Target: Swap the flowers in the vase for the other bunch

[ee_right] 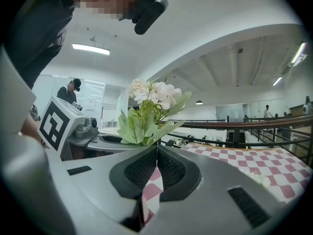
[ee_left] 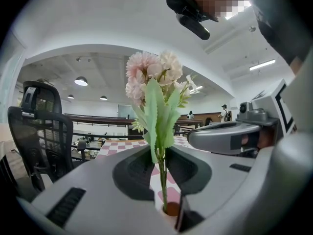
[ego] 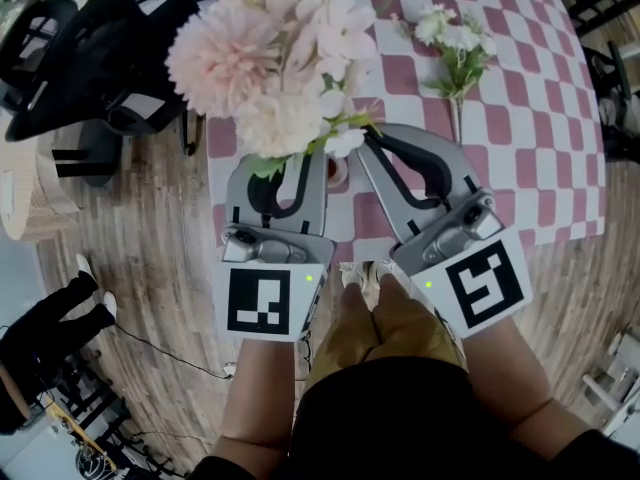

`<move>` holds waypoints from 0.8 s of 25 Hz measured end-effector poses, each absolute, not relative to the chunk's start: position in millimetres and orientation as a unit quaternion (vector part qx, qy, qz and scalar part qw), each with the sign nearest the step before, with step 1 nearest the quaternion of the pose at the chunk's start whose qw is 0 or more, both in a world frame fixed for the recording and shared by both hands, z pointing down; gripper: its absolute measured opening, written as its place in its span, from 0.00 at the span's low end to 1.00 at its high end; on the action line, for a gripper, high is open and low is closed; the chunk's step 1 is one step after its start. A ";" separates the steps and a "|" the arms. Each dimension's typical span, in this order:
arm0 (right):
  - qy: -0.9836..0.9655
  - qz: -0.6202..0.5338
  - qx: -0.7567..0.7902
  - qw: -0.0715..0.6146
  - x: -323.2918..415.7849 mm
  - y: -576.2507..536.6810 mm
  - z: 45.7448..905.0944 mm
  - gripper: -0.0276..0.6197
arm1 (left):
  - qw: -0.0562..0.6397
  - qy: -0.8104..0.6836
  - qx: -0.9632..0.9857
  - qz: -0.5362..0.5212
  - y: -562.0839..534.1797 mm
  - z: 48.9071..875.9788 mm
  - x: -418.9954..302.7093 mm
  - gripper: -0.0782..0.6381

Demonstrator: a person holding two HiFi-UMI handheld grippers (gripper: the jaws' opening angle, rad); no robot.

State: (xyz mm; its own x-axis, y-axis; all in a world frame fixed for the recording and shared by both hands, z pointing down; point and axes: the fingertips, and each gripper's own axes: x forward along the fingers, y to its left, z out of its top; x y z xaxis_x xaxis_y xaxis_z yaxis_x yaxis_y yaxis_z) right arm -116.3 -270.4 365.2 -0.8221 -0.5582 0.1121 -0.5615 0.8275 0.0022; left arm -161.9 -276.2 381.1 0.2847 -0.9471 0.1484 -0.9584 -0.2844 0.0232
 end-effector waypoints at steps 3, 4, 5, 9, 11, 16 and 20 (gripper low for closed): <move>-0.955 0.021 0.292 0.056 -115.8 -268.3 370.9 0.09 | 0.056 -0.594 0.801 0.053 -275.8 387.5 -157.8 0.21; -0.955 0.022 0.291 0.058 -116.0 -267.8 372.7 0.09 | 0.057 -0.594 0.800 0.053 -276.0 389.5 -157.5 0.21; -0.955 0.022 0.291 0.060 -116.2 -267.7 374.4 0.09 | 0.058 -0.595 0.800 0.053 -276.5 391.1 -157.7 0.21; -0.954 0.027 0.292 0.066 -115.3 -267.2 381.8 0.09 | 0.061 -0.596 0.799 0.051 -279.6 397.8 -156.9 0.21; -0.953 0.030 0.293 0.069 -114.5 -267.6 386.4 0.09 | 0.064 -0.596 0.799 0.049 -280.8 401.6 -157.2 0.21; -0.953 0.036 0.294 0.067 -116.7 -270.4 392.5 0.09 | 0.052 -0.600 0.797 0.047 -285.6 406.3 -161.1 0.22; -0.953 0.042 0.291 0.073 -119.8 -270.0 398.4 0.09 | 0.058 -0.599 0.798 0.045 -285.8 411.9 -161.1 0.22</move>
